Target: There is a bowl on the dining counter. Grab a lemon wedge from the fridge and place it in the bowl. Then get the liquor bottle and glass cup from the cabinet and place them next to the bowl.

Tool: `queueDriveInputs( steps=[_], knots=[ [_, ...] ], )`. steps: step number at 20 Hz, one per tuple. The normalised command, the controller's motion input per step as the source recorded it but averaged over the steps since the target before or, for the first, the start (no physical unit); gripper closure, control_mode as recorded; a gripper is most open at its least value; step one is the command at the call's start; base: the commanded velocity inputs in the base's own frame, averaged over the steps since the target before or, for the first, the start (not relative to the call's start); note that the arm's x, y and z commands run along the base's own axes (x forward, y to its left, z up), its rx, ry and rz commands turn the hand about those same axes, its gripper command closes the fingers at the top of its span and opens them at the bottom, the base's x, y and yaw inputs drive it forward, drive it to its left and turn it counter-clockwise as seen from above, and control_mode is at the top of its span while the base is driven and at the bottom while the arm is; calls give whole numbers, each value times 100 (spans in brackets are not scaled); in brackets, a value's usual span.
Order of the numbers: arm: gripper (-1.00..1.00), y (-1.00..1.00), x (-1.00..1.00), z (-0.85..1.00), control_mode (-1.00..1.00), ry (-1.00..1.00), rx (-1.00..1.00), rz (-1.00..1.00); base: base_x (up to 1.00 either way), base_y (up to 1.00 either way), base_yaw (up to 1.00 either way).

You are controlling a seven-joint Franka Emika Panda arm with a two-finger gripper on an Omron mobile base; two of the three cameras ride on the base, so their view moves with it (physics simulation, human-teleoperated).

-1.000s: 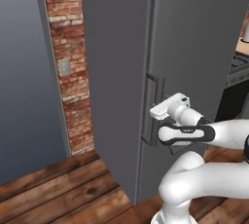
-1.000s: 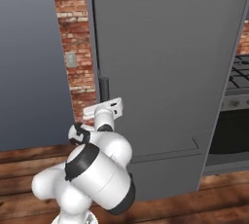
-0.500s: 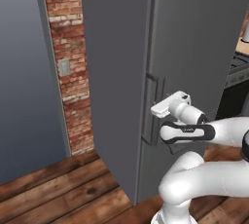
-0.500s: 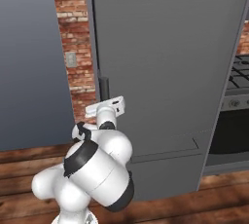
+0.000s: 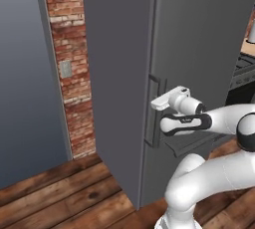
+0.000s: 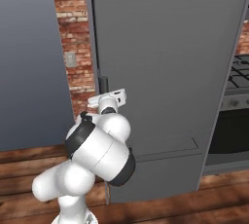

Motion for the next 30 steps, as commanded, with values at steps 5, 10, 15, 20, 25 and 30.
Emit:
queueDriveInputs(
  steps=[5,10,15,20,25,30],
  knots=[
    [100,0,5,0,-100,0,0,0,0,0,0],
    [100,-8,-36,3,-100,0,3,-3,0,0,0],
    [100,-51,-71,25,-100,0,16,-8,0,0,0],
    [100,-82,-72,41,-100,0,27,-3,0,0,0],
    [100,-96,-59,49,-100,0,29,0,0,0,0],
    [100,-93,-45,36,-100,0,26,0,0,0,0]
  ],
)
